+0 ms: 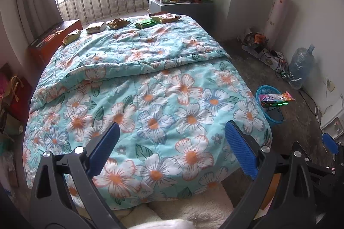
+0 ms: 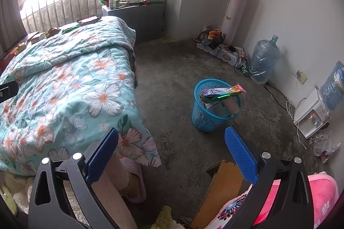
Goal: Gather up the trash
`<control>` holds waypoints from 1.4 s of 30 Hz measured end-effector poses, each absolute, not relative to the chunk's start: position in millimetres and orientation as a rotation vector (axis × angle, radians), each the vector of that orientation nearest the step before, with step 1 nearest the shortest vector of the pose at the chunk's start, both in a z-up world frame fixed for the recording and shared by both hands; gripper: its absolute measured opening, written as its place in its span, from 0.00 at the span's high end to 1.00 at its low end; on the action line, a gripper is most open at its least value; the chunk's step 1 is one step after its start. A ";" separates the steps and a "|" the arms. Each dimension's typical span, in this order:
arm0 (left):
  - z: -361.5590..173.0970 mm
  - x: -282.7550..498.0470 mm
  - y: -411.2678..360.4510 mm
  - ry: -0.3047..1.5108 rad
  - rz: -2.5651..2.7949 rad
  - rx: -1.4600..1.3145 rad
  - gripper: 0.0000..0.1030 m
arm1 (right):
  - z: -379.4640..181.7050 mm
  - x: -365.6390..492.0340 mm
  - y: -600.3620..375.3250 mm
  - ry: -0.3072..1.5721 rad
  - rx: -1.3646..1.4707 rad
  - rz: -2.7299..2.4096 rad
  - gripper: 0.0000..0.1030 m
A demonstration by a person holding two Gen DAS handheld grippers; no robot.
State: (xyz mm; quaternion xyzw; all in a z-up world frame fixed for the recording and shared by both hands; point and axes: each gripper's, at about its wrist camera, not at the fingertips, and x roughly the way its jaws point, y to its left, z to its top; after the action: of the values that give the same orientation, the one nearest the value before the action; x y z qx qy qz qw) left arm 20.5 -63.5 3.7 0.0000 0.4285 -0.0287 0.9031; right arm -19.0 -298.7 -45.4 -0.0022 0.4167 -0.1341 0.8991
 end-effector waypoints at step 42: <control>4.3 21.4 -63.0 0.883 -0.063 0.010 0.09 | -40.6 -16.8 -297.2 0.854 -0.019 -0.286 0.06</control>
State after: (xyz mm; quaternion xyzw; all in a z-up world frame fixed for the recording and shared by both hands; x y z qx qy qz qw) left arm 21.4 -63.0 4.3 0.0050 0.4272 -0.0305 0.9036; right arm -16.8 -297.2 -40.6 -0.0093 0.4126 -0.1382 0.9003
